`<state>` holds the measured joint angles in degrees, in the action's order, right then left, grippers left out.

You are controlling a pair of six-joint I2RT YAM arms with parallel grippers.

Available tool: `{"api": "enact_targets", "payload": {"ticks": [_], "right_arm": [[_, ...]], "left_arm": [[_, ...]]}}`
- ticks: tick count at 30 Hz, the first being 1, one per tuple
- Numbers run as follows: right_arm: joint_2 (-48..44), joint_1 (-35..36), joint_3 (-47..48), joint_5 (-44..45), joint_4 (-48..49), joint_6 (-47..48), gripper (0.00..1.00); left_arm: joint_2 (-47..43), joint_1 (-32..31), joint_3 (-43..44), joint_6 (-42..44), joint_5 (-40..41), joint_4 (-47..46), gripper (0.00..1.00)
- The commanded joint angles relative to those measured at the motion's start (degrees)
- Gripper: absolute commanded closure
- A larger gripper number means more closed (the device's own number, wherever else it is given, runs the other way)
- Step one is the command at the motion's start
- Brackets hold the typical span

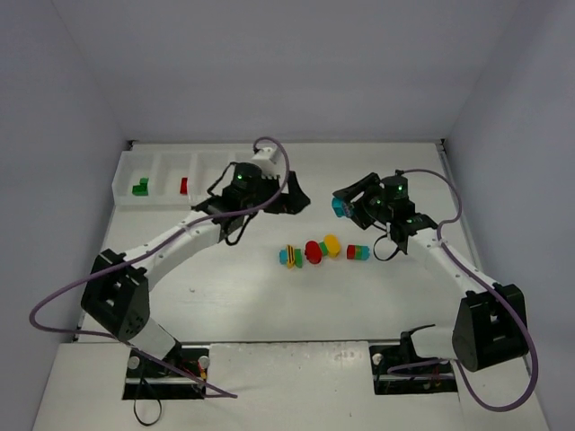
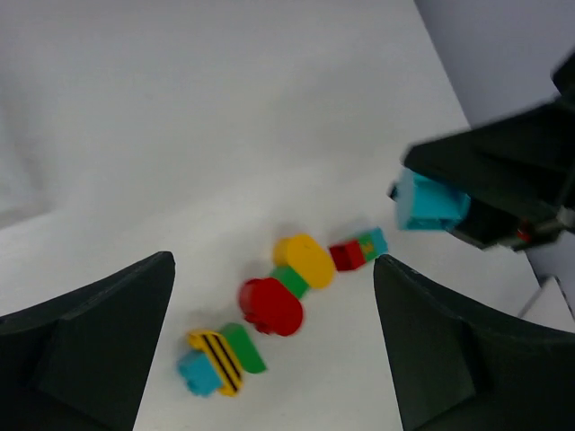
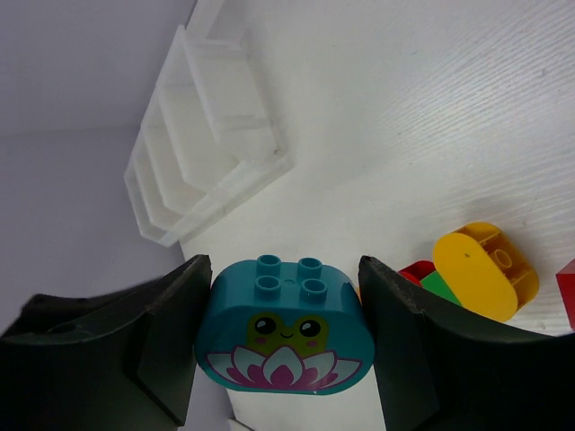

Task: Sort the legos into containers by color

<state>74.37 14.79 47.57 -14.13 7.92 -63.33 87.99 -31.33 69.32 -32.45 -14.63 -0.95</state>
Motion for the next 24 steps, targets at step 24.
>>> {"api": "enact_targets", "payload": {"ticks": [24], "right_arm": [[-3.2,3.0,-1.2,-0.4,5.2,-11.3,0.98]], "left_arm": [[9.6,-16.0,9.3,-1.6,5.8,-11.2,0.14]]}}
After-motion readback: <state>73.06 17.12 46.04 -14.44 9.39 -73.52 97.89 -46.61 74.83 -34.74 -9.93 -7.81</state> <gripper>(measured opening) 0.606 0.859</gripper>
